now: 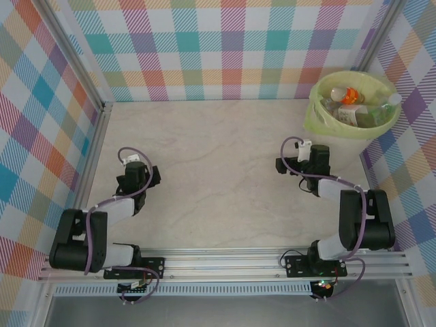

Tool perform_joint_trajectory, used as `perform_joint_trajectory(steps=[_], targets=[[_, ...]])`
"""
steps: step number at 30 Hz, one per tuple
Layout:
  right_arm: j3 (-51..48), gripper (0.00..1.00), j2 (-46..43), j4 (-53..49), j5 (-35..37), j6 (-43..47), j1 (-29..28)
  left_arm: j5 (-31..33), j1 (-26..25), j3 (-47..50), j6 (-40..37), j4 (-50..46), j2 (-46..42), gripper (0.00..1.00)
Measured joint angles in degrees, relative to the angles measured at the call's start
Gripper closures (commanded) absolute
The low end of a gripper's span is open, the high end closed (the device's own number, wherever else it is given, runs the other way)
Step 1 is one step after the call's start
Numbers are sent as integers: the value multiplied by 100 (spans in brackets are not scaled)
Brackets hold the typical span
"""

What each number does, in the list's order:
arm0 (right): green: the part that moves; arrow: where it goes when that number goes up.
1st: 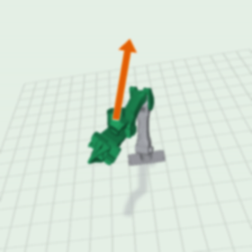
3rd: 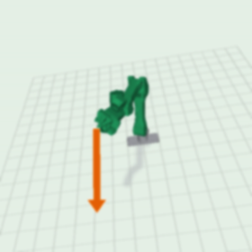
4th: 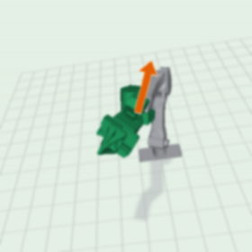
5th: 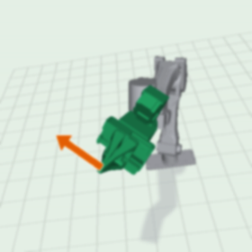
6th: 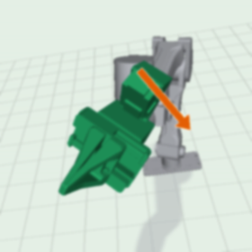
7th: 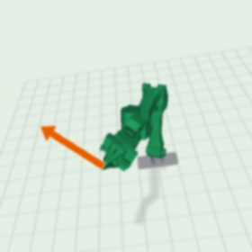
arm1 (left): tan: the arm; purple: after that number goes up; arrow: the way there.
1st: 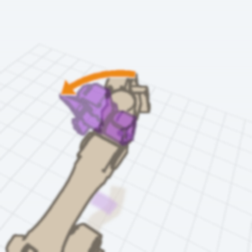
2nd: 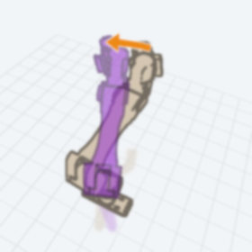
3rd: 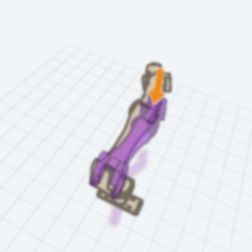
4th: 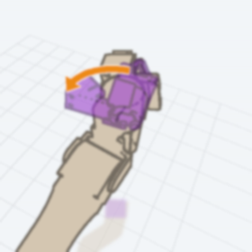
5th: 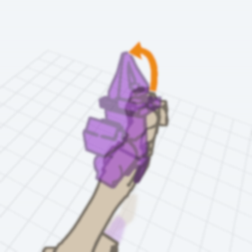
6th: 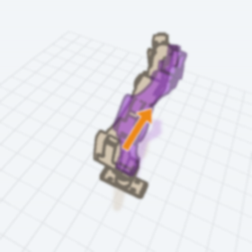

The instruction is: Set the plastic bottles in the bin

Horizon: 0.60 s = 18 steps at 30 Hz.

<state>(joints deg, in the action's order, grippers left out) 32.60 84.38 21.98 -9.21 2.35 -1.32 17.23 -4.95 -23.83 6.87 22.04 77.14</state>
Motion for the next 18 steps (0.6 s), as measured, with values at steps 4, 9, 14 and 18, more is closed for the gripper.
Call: perform_joint_trajectory(steps=[4, 9, 14, 18], targets=[[-459, 0, 0, 868, 7, 33, 2, -348, 7, -33, -337, 737, 201, 0], [-1102, 0, -44, 1764, -24, 87, 2, -723, 72, 341, -529, 2439, 844, 0], [-1696, 0, 184, 3062, -35, 133, 13, -616, 70, 352, -540, 2459, 1307, 0], [-1453, 0, 337, 2861, 203, 48, 26, -431, 55, 278, -540, 2566, 1307, 0]])
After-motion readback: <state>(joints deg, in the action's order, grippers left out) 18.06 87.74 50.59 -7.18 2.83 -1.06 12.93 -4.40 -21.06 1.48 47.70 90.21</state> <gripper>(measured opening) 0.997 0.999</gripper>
